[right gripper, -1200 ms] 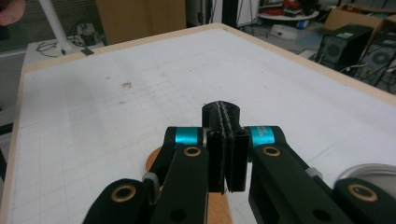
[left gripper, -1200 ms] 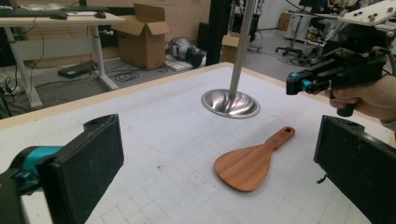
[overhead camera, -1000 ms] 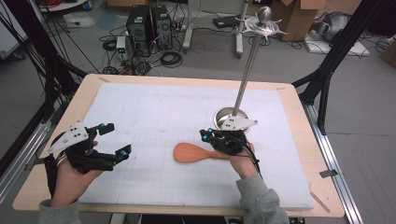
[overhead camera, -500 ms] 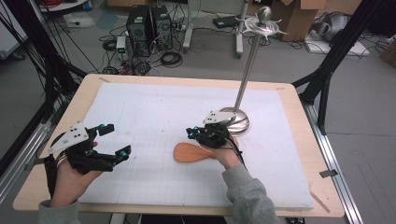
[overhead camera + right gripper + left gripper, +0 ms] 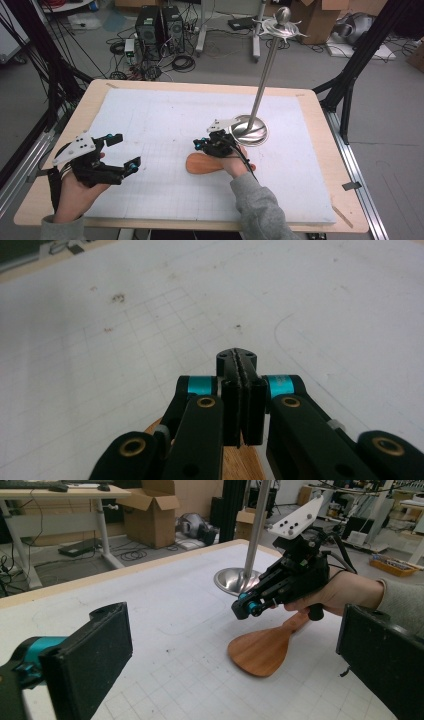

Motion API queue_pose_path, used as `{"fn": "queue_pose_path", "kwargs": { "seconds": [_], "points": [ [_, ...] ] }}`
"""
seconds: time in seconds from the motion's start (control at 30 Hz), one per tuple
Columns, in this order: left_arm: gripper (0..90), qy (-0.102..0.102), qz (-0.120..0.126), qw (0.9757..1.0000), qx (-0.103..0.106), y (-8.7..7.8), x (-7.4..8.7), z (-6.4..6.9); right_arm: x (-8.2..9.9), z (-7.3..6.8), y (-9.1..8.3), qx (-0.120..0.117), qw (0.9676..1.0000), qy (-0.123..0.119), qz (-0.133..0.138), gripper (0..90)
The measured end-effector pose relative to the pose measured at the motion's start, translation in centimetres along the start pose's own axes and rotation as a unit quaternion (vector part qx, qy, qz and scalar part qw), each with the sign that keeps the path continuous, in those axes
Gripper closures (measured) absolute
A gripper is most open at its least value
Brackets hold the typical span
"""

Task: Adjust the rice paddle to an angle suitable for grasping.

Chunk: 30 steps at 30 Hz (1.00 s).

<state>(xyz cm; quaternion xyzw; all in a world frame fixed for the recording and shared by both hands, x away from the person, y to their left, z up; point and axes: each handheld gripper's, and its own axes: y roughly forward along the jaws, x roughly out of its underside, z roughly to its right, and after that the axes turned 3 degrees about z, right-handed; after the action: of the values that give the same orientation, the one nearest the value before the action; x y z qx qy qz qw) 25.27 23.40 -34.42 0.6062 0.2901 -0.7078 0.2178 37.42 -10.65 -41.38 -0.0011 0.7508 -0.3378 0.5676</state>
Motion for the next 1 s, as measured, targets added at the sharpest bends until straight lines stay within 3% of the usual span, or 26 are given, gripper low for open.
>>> {"fn": "queue_pose_path", "kwargs": {
  "seconds": [0.2,0.23,0.43,0.6,0.87,1.0],
  "points": [
    [1.8,-0.001,-0.003,1.0,0.001,0.1,0.1,0.0,-0.1,-0.3,1.5,0.002,0.9994,-0.009,-0.032,89.3],
    [1.8,-0.001,-0.003,1.0,0.001,0.0,0.1,0.0,-0.2,-0.3,1.7,0.001,0.9994,-0.017,-0.031,89.4],
    [1.9,-0.003,-0.002,1.0,0.0,-0.1,0.2,-0.1,0.1,-0.4,2.7,0.003,0.9989,-0.013,-0.046,89.4],
    [1.8,-0.003,-0.005,1.0,-0.002,-0.2,0.3,-0.2,0.0,-0.4,2.8,0.003,0.9993,-0.006,-0.038,89.4],
    [1.8,-0.005,-0.008,0.9999,-0.008,-0.1,0.6,-0.3,0.2,-0.4,3.8,0.014,0.9982,-0.007,-0.059,89.4],
    [1.9,-0.007,-0.007,0.9999,-0.009,-0.1,0.6,-0.4,0.3,-0.3,4.1,0.021,0.9971,-0.02,-0.07,89.4]
  ]
}}
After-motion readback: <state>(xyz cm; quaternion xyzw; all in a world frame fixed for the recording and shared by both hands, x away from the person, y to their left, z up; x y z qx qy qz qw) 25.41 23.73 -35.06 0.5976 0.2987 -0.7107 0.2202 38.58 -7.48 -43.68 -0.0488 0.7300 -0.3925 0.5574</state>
